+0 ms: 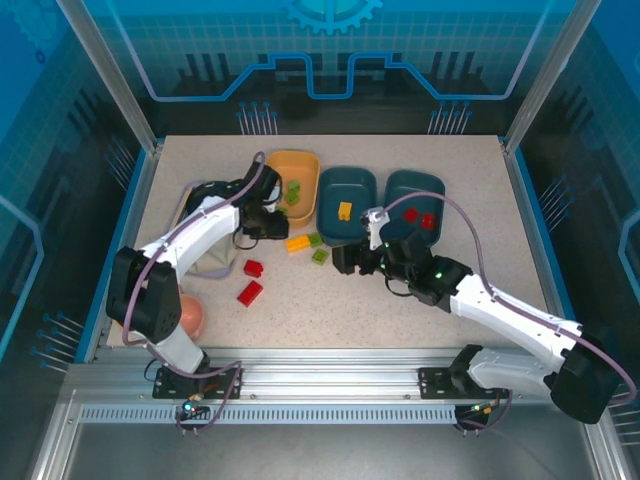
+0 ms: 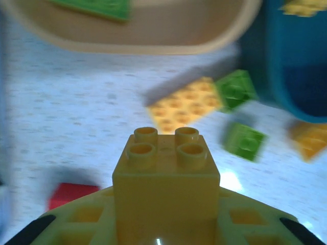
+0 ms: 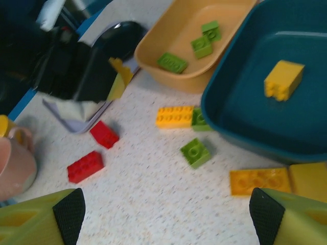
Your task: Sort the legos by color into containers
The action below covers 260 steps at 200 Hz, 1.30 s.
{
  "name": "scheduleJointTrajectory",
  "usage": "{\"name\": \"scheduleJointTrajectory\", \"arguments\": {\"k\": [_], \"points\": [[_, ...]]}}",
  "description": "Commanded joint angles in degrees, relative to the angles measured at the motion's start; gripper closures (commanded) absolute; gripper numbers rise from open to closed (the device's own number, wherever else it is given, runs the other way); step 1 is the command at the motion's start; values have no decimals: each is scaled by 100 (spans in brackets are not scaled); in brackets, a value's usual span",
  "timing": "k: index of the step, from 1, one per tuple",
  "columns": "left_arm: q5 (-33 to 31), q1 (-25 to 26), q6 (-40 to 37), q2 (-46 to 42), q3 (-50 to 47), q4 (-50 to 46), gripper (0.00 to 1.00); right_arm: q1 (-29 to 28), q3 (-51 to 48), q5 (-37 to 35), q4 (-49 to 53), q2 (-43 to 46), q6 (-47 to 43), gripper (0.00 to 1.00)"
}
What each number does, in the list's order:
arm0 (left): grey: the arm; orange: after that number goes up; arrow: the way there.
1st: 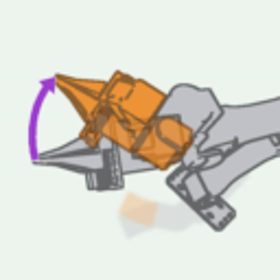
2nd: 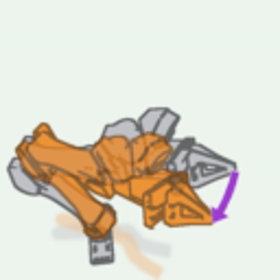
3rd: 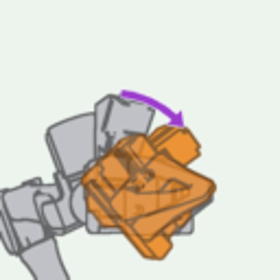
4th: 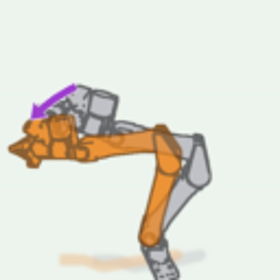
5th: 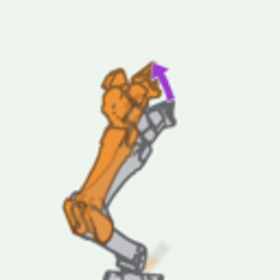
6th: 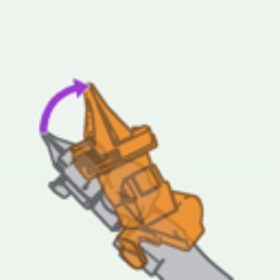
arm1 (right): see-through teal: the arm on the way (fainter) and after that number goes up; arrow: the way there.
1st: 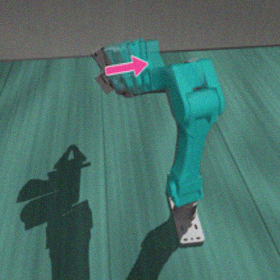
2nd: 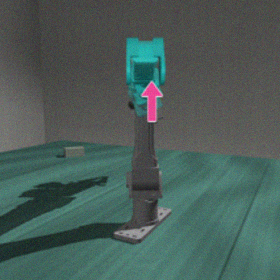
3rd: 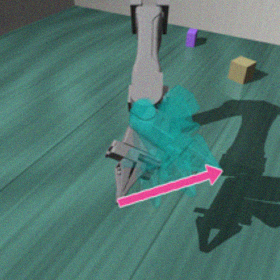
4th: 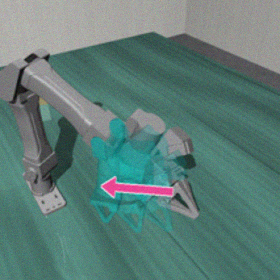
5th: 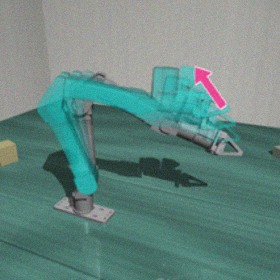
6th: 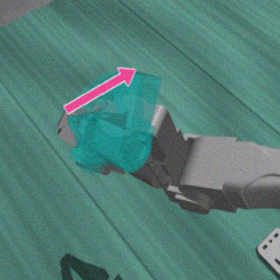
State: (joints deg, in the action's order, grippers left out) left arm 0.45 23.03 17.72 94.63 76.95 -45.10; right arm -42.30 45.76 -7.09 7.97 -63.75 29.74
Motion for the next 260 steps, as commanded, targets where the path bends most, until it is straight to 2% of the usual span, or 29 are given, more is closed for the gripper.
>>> {"name": "scheduleJointTrajectory", "arguments": {"k": [1, 32, 68, 96, 109, 128, 145, 176, 182, 200, 226, 260], "points": [[406, 555, 675, 272, 740, -279, 67, 519, 385, -306, 182, 14, 37, 12], [286, 958, 839, 1499, 2192, -489, 67, 1178, 1162, -593, 1237, -526, 99, 13], [24, 1195, 855, 3067, 3984, -1232, 68, 1478, 1531, -634, 1741, -853, 141, 13], [-123, 1197, 1053, 3697, 4549, -1560, 68, 1550, 1549, -610, 1929, -867, 242, 14], [-83, 1196, 1140, 3796, 4549, -1553, 62, 1549, 1500, -627, 1971, -838, 254, 14], [51, 1197, 1197, 3887, 4582, -1541, 45, 1549, 1424, -619, 2066, -791, 259, 14], [48, 1198, 1204, 3847, 4664, -1596, 38, 1517, 1371, -592, 2166, -760, 261, 14], [-46, 1182, 1284, 3440, 4796, -1720, 30, 1263, 1243, -702, 2188, -642, 118, 14], [-129, 1172, 1359, 3265, 4792, -1796, 25, 1177, 1241, -748, 2163, -626, 18, 14], [-480, 1147, 1703, 2452, 4287, -1788, 21, 665, 1273, -881, 1998, -684, -399, 15], [-997, 887, 2581, 691, 2292, -1479, 20, -191, 1432, -713, 1607, -1155, -856, 15], [-1451, 292, 3589, -1708, -201, -1590, 21, -1185, 2065, -357, 1307, -2311, -728, 15]]}}
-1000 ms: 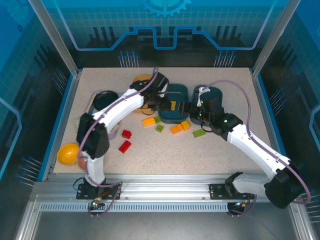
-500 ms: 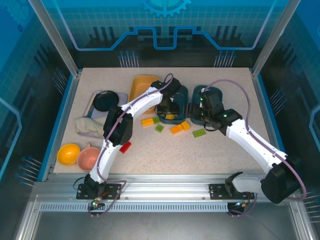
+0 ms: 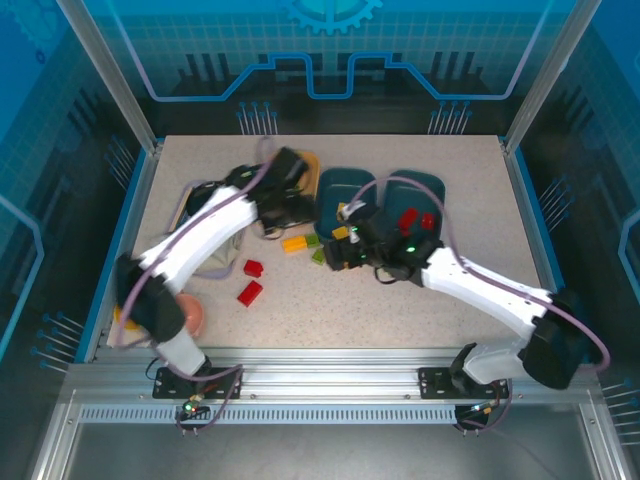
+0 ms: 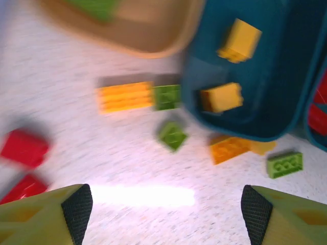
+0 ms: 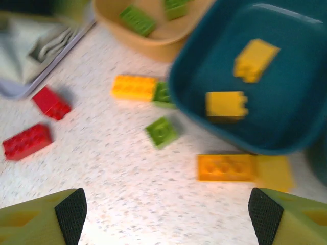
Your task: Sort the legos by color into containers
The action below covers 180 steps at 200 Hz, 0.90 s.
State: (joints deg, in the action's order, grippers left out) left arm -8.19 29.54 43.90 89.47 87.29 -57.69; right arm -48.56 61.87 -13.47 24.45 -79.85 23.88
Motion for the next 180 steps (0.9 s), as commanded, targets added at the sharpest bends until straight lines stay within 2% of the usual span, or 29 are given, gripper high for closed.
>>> {"name": "scheduleJointTrajectory", "arguments": {"k": [1, 29, 70, 114, 150, 180], "points": [[-601, -378, 984, -1260, -1295, -340, 21, -603, 478, 278, -347, -717, -144, 15], [-750, -527, 1251, -2810, -2470, -638, 23, -1130, 1043, 358, -547, -1680, -108, 15], [-871, -541, 1677, -3986, -3060, -1144, 23, -1165, 2169, 483, -379, -3001, -538, 15], [-871, -533, 1840, -4679, -3174, -1409, 23, -987, 3899, 545, 274, -4553, -869, 14], [-878, -529, 1789, -4840, -3048, -1730, 24, -939, 4979, 452, 763, -5503, -957, 14], [-895, -529, 1755, -4963, -2915, -1950, 24, -840, 5690, 640, 1138, -6081, -923, 22]]}}
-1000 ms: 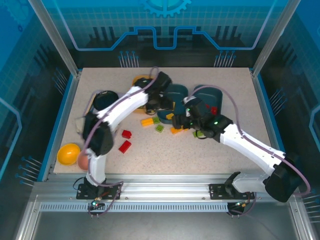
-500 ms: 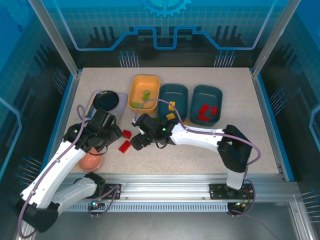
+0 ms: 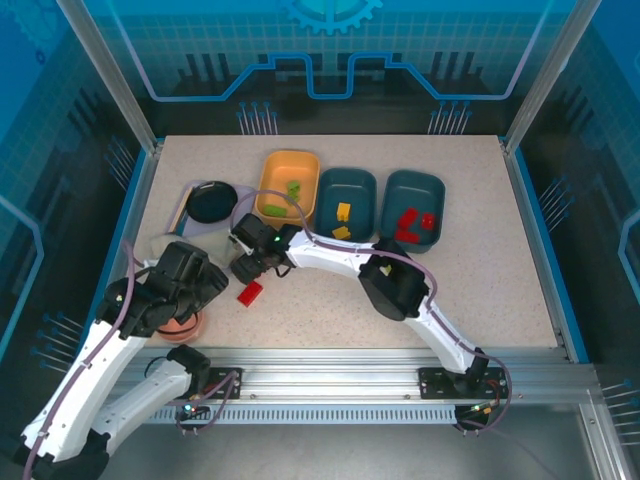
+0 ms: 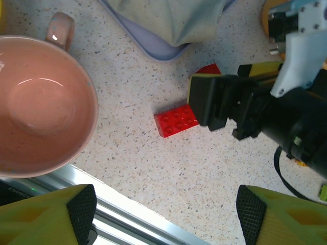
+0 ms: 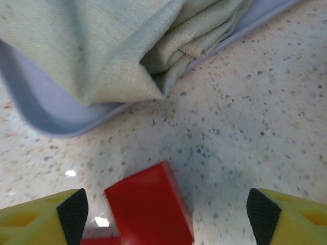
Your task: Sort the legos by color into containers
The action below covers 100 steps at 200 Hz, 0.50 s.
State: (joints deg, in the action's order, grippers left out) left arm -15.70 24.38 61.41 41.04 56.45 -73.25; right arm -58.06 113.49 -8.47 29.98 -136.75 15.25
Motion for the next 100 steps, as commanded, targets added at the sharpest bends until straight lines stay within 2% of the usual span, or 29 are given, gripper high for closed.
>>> {"name": "scheduleJointTrajectory", "arguments": {"k": [1, 31, 68, 87, 100], "points": [[-139, -13, 3, -121, 171, -397, 25, 111, 548, 151, 591, -403, -58, 23], [-152, -13, -21, -185, 213, -536, 25, 58, 692, 232, 634, -553, -116, 31], [-160, -12, -5, -250, 202, -503, 26, 88, 666, 56, 725, -544, -13, 58], [48, -12, -139, -267, 79, -130, 26, 89, 481, 11, 574, -269, -30, 70], [404, -18, -342, -297, -60, 429, 25, 111, 344, -78, 524, 14, -1, 73]]}}
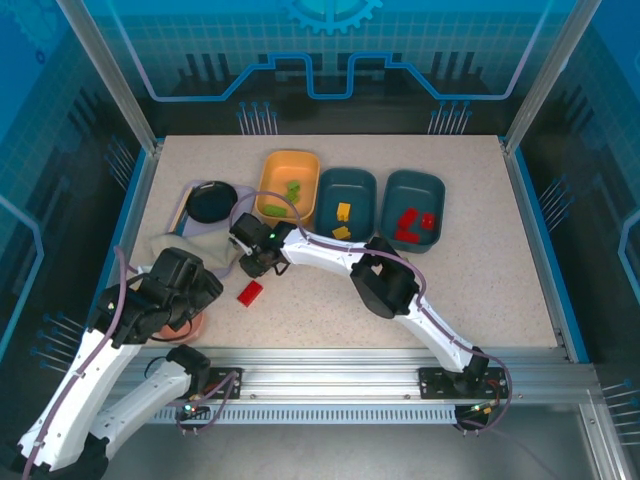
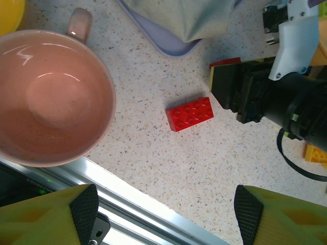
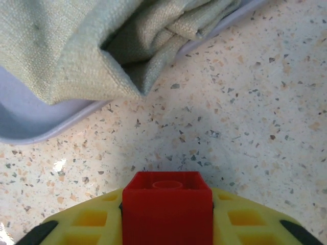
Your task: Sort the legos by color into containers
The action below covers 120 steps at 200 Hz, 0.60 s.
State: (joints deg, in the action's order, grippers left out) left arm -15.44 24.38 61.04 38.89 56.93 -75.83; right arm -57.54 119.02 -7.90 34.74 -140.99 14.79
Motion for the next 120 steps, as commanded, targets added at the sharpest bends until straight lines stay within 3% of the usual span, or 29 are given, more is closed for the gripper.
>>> {"name": "scheduleJointTrajectory", "arguments": {"k": [1, 48, 63, 86, 120], "points": [[407, -15, -313, -83, -114, 734, 25, 67, -228, -147, 40, 470, 52, 74], [1834, 8, -924, 716, -185, 2745, 25, 809, -1819, -505, -313, 2657, 608, 75], [2214, 146, -1009, 1270, -55, 3320, 25, 1306, -2478, -580, -199, 3361, 776, 75], [2310, 578, -1170, 2261, 318, 3991, 25, 2263, -3521, -724, 44, 4277, 859, 76], [2562, 1037, -1241, 3664, 1017, 4548, 25, 3628, -4173, -987, 808, 4774, 1023, 76]]}}
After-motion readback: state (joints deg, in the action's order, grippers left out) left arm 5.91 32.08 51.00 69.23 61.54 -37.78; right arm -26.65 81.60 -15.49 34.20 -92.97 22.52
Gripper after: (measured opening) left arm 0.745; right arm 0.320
